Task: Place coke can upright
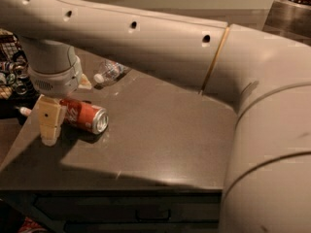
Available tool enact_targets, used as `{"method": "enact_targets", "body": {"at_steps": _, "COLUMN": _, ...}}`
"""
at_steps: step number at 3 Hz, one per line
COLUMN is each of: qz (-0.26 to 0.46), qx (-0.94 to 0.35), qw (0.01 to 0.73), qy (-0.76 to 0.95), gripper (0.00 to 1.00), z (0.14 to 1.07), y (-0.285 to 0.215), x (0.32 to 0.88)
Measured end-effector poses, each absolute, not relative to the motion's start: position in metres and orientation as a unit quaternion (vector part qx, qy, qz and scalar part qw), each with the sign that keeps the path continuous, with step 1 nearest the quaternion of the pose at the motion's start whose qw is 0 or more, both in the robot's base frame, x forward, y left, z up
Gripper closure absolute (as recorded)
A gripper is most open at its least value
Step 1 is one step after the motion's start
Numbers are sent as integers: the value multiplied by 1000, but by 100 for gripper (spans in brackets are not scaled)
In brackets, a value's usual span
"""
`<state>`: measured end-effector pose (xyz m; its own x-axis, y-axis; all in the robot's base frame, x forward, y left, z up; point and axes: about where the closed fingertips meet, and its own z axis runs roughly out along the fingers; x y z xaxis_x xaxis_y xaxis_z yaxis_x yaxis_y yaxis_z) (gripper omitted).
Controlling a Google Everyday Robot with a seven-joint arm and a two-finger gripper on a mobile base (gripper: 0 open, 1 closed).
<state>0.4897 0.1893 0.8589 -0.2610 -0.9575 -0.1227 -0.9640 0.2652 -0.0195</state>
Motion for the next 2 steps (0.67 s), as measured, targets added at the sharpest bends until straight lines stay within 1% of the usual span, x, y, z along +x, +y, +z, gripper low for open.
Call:
{"method": "enact_targets", "body": {"at_steps": 1, "qz": 35, "qx": -607, "qw": 48, "qy": 792, "gripper": 18, "z": 853, "y": 196, "x": 492}}
{"method": "enact_targets", "body": {"at_steps": 2, "qz": 57, "qx": -611, "qw": 45, "qy": 788, "gripper": 43, "z": 851, "y": 194, "x": 493}}
